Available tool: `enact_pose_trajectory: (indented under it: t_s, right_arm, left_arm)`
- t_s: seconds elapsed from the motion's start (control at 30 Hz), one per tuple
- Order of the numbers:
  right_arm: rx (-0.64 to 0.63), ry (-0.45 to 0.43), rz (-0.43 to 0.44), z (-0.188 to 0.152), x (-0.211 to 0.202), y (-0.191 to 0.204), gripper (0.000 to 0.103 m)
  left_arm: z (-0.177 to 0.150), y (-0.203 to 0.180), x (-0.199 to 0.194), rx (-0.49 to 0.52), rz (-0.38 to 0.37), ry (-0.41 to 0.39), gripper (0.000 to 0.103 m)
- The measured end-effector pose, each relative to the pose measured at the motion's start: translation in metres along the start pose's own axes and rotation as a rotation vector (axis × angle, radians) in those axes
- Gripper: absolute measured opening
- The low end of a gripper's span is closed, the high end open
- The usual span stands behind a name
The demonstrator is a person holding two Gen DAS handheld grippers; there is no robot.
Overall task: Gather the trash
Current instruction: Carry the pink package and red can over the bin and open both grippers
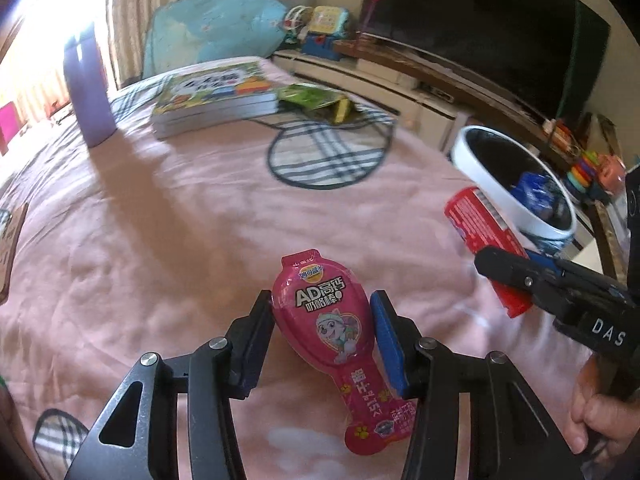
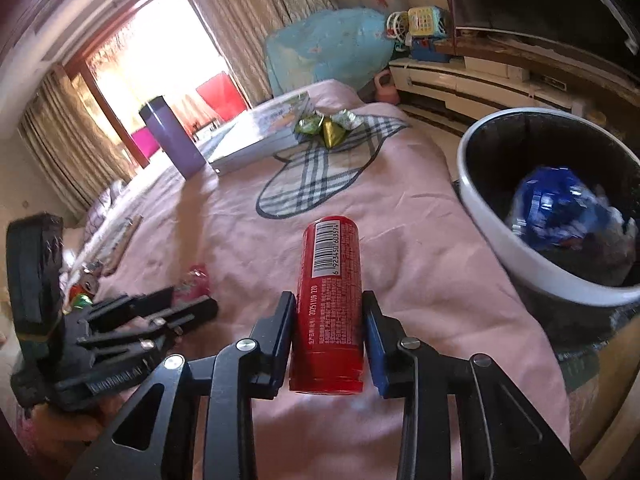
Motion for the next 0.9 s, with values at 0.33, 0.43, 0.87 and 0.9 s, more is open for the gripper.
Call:
enact_pose_trajectory:
  t_s: [0.33,0.43,0.87,0.9]
  right_arm:
    - [0.067,-0.086,0.025,-0.005,-0.051,-0.019,0.033]
    - [0.094,-0.104,0.027,-0.007,-0.062,-0.028,0.033]
    - [0.155,-0.179,0.027,-0.009,-0.095,-0.053,0.033]
    - [0.161,-0.186,0.026,-0.009,-0.098,-0.056,0.033]
  left_arm:
    - [0.001,-0.046,-0.02,0.078,-0.054,-0.021,0.047]
    - [0.0,-0.058,-0.026,0.097,-0.064,-0.023,0.047]
    - [0.01,-0.095,-0.04,0.174,-0.076,-0.037,0.047]
    - [0.011,-0.098,-0.04,0.178,-0.078,-0.038,0.047]
Point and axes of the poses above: each gripper's, at about its wrist camera, not at the fingertips, and x roughly the way its jaws point, y to its left, z to its top, the point moved 2 cm from there along x, roughly the way its jaws point, and after that the axes turned 10 degrees about x, right-handed, at the moved point
